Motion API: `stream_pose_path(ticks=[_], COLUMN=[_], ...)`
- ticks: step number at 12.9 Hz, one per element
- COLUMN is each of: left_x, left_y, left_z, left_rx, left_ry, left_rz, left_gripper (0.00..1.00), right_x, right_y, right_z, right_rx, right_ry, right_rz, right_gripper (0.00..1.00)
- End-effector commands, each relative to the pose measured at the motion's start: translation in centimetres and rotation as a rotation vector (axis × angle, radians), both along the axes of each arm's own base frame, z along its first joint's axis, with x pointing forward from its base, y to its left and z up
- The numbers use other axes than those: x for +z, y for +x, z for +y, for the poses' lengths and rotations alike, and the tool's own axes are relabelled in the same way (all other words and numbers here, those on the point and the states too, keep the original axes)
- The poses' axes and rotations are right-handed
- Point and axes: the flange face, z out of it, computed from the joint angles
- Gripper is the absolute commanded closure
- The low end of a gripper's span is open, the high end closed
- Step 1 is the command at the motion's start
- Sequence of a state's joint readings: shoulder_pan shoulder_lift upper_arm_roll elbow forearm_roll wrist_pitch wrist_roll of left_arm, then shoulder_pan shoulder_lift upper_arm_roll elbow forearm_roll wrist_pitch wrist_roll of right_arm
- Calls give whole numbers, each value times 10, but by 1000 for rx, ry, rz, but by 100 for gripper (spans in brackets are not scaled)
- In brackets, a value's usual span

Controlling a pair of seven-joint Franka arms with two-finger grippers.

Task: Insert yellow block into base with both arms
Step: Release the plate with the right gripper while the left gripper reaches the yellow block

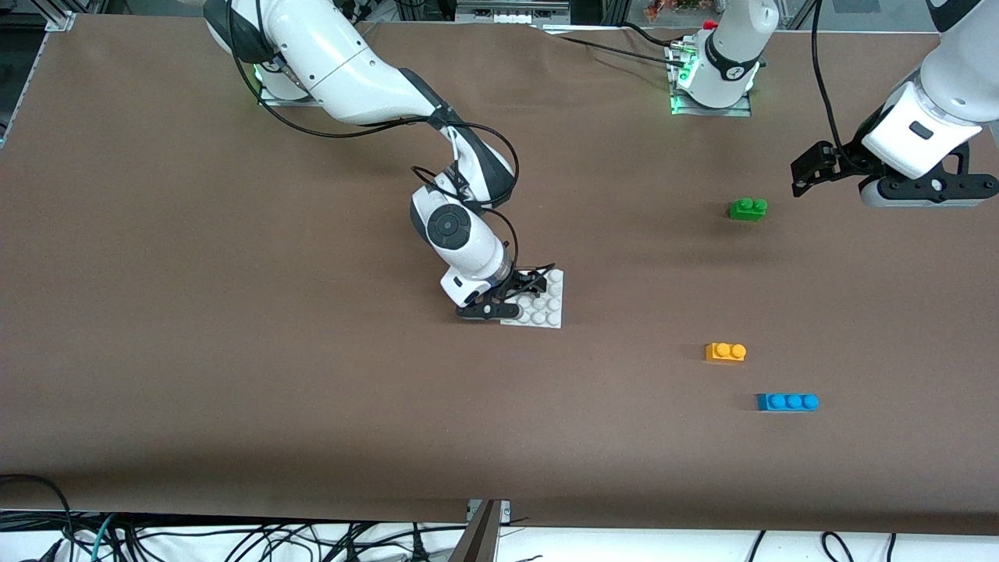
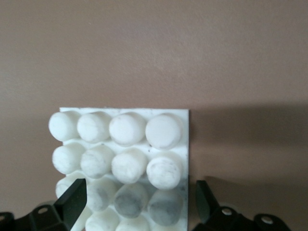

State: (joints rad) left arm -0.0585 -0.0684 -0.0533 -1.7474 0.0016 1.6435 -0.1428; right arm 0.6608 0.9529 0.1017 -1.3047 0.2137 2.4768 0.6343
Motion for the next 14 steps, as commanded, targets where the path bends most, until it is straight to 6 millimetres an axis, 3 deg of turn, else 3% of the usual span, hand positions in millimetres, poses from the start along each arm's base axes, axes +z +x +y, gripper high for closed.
stream_pose_path(ticks=[1, 5, 9, 12, 14], left_x=[4, -23, -69, -104, -138], left_y=[1, 13, 39, 67, 91], left_z=[1, -6, -7, -8, -10], left_rx=[-16, -12, -7, 1, 8], left_ry=[-25, -79, -79, -85, -91], left_rz=[10, 63, 109, 50, -4], left_gripper=[0, 0, 0, 0, 0], right_x=[10, 50, 87, 113, 128], right_y=[11, 31, 57, 69, 77], right_z=[-2, -32, -96, -150, -195], right_rx=[-1, 30, 73, 123, 138], right_ry=[-1, -44, -124, -200, -238], right_rz=[3, 54, 136, 174, 174], right_gripper=[0, 0, 0, 0, 0])
